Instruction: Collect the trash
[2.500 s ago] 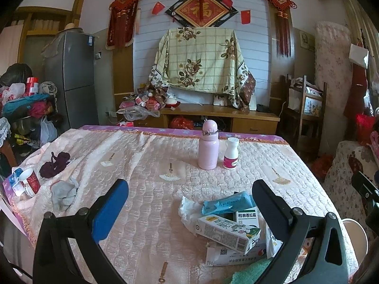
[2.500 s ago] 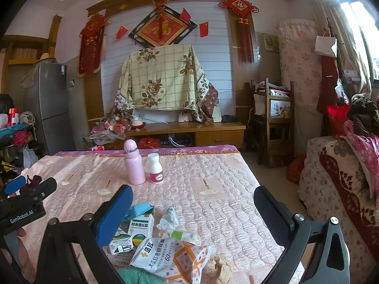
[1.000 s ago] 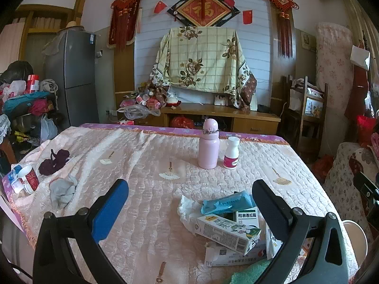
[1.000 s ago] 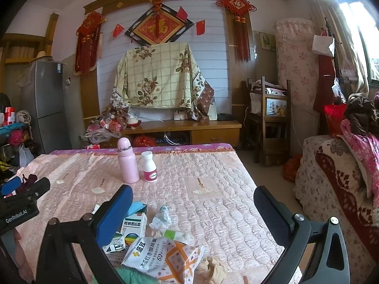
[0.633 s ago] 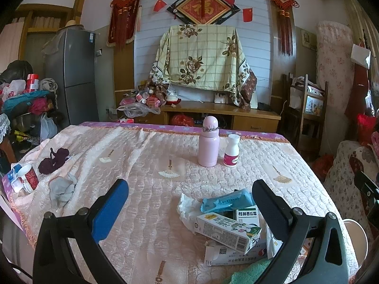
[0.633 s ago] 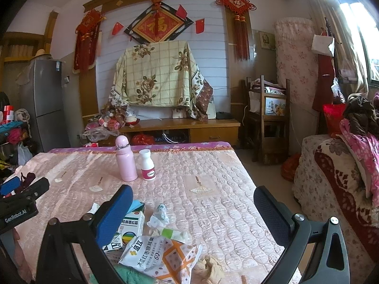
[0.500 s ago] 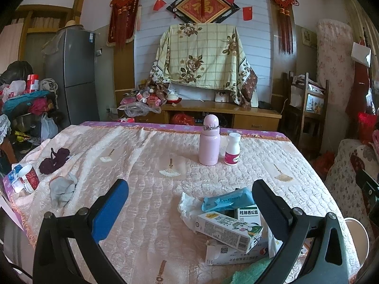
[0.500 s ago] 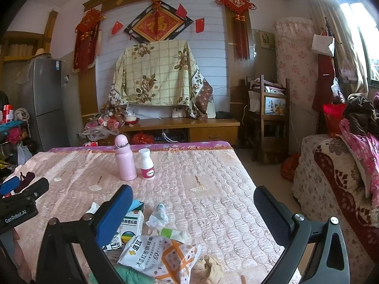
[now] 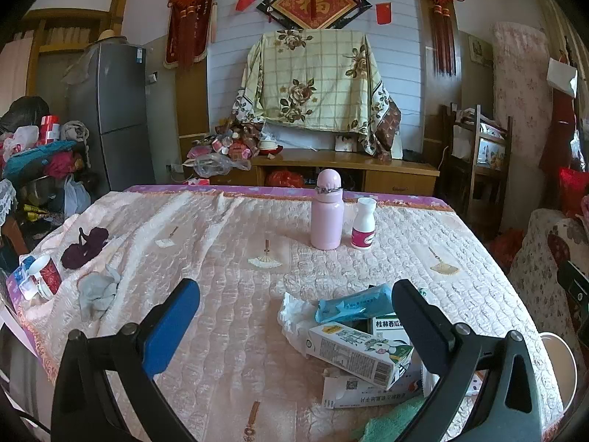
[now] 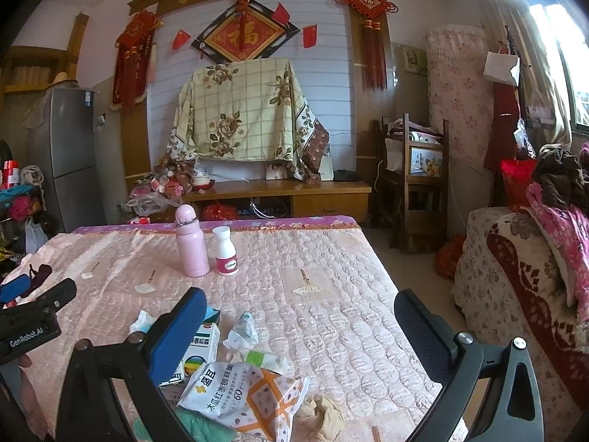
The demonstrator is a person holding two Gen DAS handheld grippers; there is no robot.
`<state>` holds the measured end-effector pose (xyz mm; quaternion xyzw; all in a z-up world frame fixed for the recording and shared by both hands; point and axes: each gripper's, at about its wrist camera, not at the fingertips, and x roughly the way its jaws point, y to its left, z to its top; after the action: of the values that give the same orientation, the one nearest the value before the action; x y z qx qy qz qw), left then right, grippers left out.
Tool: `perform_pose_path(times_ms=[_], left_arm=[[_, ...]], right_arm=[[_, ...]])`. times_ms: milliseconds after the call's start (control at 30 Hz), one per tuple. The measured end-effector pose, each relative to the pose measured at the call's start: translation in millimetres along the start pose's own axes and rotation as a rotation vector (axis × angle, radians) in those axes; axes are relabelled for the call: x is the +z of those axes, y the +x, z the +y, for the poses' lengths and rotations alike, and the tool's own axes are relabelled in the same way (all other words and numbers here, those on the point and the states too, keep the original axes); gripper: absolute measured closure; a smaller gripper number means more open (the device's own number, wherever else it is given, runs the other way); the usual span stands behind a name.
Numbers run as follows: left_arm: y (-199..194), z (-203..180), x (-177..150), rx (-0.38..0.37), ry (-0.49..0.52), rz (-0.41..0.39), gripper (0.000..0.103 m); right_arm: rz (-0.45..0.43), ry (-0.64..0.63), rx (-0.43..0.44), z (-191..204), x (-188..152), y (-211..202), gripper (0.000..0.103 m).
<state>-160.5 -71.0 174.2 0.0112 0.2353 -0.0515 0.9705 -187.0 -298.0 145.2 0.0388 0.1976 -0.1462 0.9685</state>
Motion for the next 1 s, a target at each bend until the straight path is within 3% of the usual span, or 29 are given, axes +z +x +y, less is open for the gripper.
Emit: perform_pose_path(times_ms=[1000], left_arm=[[12.7,4.0,-7.8,0.012,-0.008,0.038,0.0]], right_arm=[[0.048,-0.03,-0.027,-0.3,-9.3,8.3,0.0]])
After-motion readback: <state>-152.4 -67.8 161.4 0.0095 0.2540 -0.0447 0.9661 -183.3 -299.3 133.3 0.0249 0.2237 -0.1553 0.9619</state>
